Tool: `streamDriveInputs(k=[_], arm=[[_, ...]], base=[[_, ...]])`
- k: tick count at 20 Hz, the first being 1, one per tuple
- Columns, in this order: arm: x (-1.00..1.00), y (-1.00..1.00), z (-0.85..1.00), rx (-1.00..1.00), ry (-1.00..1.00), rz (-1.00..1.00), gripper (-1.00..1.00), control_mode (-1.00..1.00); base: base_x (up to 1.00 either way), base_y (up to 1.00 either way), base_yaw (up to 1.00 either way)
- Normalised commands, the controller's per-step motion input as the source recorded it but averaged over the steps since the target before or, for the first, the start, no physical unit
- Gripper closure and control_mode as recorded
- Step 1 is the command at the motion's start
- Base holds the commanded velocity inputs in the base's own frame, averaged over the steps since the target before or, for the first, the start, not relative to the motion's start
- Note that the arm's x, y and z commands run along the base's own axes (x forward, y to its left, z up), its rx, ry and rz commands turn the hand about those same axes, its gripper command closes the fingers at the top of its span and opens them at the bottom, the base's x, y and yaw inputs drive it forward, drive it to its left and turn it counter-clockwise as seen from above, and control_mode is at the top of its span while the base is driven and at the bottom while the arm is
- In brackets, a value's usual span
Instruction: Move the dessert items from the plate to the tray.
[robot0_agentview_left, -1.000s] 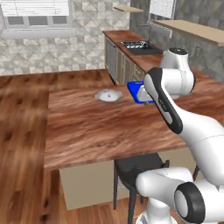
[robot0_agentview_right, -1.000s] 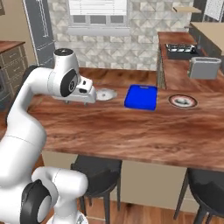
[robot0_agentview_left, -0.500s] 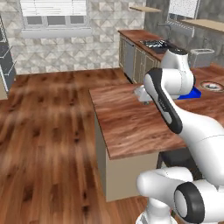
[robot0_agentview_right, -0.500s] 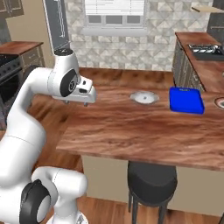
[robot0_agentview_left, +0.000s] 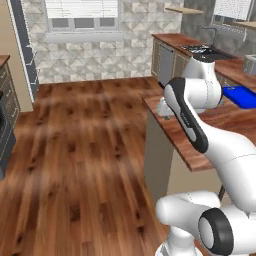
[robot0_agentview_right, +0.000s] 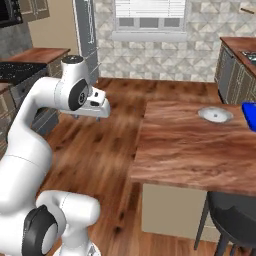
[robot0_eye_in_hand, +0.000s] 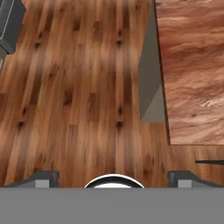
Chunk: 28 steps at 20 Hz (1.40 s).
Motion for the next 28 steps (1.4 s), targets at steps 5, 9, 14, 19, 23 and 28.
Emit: streamDriveInputs(k=[5,9,14,19,23,28], arm=[[0.0,0.0,0.0,0.0,0.0,0.0,-1.0,1.0],[0.0,0.0,0.0,0.0,0.0,0.0,-1.0,1.0],[0.0,0.0,0.0,0.0,0.0,0.0,-1.0,1.0],[0.0,0.0,0.0,0.0,0.0,0.0,-1.0,1.0],[0.0,0.0,0.0,0.0,0.0,0.0,-1.0,1.0],[0.0,0.0,0.0,0.0,0.0,0.0,-1.0,1.0]], base=[[0.13,0.87,-0.01],[0.35,0.77,-0.02],[0.76,0.22,-0.03],[1.0,0.39,-0.12],[1.0,0.86,-0.27],[1.0,0.58,-0.26]])
